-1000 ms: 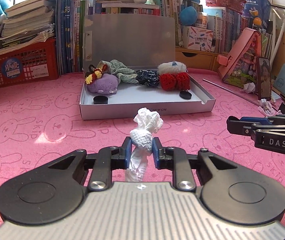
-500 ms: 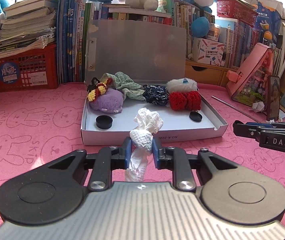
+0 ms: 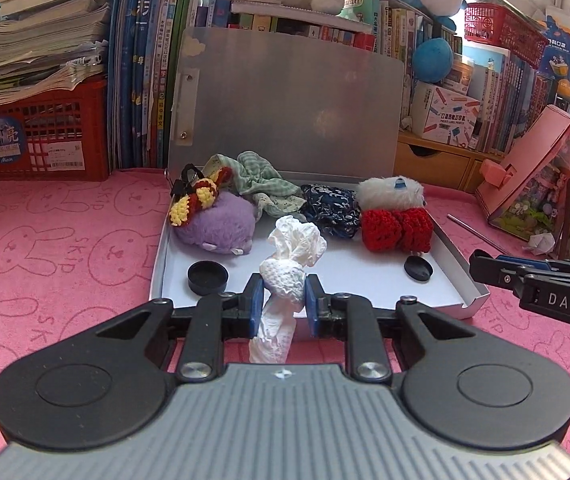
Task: Organize objects
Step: 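Carry the tissue and the black lid over the box with both tools, then open both tools to release the tissue and lid into the box, withdraw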
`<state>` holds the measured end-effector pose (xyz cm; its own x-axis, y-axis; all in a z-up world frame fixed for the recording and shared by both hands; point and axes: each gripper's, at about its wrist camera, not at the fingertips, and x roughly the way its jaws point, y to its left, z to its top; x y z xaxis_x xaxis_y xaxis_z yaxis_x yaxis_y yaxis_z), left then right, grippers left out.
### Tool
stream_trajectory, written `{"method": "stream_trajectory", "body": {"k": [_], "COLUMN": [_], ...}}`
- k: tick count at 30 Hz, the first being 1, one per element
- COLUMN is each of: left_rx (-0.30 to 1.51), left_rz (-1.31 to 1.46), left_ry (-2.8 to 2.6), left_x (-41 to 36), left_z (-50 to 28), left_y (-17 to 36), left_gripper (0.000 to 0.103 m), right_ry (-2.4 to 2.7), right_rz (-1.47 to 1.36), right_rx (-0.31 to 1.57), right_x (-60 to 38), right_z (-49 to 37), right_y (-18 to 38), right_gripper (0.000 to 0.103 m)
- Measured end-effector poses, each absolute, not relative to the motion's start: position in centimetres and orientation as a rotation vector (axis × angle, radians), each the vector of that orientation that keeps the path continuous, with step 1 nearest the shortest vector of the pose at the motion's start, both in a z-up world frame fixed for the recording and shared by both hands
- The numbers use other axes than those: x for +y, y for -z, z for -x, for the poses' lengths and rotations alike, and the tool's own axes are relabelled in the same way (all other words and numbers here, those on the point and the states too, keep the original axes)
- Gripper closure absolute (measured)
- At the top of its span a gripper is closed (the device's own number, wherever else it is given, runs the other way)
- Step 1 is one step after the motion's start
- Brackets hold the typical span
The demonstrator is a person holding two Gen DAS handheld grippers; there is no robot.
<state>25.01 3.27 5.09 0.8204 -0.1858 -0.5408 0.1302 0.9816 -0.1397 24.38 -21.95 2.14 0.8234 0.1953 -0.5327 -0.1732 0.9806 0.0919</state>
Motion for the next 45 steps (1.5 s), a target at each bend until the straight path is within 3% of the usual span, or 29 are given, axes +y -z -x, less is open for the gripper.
{"method": "stream_trajectory", "body": {"k": [13, 36, 41, 43, 45], "left_rx": [0.639, 0.667, 0.651, 0.642, 0.634], "left_rz": [0.105, 0.094, 0.099, 0.090, 0.086], "left_ry": [0.138, 0.093, 0.106, 0.106, 0.109], "left_x": [3.4, 4.3, 4.3, 4.2, 4.1], "left_z": [-28.4, -30.7, -30.2, -29.9, -29.6], "left_y": [-3.4, -1.1, -1.5, -1.7, -1.9], "left_gripper": [0.077, 0.077, 0.076, 0.067, 0.056], "right_ry": [-0.186, -0.164, -0.166, -0.169, -0.173], "right_rz": [-0.203, -0.212, -0.207, -0.210, -0.212], "right_rx": [0.682, 0.755, 0.750, 0.748, 0.744], "right_x": [-23.2, -22.8, -22.8, -22.8, -22.9], "right_z": [-29.1, -31.1, -31.0, -30.9, -30.7], "right_y": [-0.4, 2.1, 2.1, 2.1, 1.9], "right_gripper": [0.066, 0.066, 0.060, 0.047, 0.047]}}
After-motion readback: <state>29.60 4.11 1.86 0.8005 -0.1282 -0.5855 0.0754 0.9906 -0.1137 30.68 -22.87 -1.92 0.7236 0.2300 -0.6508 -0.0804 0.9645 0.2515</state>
